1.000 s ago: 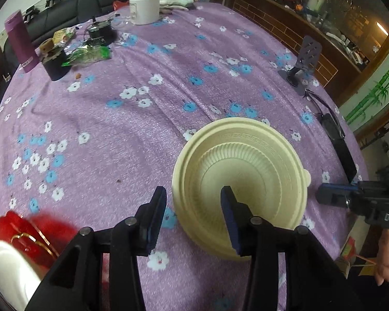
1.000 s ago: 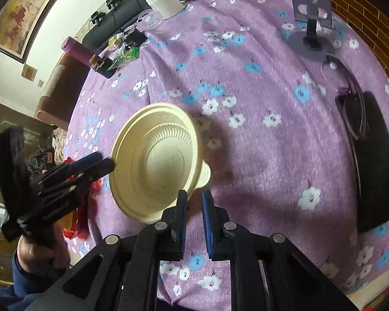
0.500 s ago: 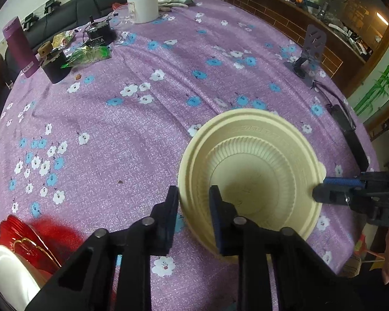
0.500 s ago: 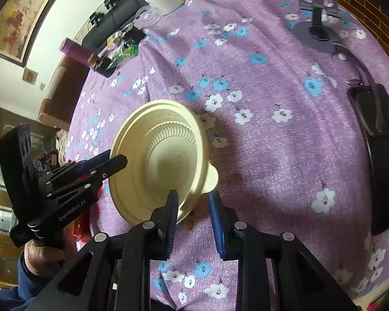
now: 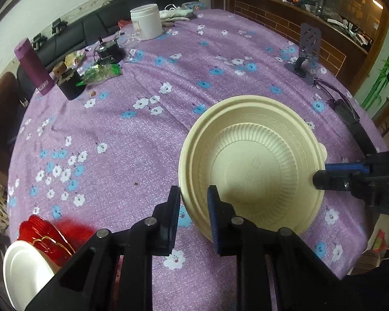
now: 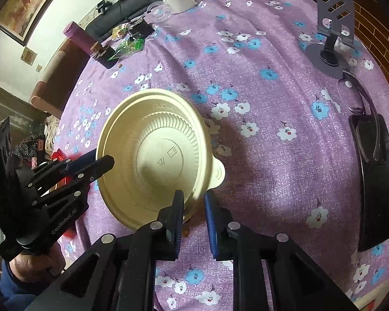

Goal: Organize plates and bowls
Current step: 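Lift the small beige bowl with the left gripper and carry it over the stack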

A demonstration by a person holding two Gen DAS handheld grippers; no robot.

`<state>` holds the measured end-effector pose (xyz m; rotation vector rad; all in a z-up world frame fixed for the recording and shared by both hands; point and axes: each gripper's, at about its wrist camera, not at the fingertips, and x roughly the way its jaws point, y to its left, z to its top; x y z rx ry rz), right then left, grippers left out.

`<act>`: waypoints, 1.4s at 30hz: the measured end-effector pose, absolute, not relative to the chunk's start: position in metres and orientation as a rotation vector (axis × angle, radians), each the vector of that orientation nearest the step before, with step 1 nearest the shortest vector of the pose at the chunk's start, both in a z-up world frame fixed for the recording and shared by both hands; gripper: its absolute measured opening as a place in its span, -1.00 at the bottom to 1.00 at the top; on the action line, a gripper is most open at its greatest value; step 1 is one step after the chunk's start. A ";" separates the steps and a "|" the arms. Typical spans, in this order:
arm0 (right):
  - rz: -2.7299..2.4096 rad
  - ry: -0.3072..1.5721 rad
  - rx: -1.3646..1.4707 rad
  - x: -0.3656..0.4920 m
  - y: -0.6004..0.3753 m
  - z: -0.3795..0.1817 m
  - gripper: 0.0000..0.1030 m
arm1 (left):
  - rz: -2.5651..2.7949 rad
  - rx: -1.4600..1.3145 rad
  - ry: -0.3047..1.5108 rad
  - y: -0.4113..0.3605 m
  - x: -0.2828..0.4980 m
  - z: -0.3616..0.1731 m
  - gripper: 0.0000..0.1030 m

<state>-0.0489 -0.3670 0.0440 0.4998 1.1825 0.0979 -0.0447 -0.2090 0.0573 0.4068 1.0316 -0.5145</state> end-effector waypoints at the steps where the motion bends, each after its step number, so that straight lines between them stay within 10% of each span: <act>1: 0.098 1.183 0.501 -0.049 -0.366 0.044 -0.66 | -0.514 0.414 1.030 -0.209 -0.046 0.057 -0.60; 42: 0.101 1.126 0.415 -0.066 -0.358 0.060 -0.65 | -0.457 0.497 0.922 -0.214 -0.066 0.069 -0.60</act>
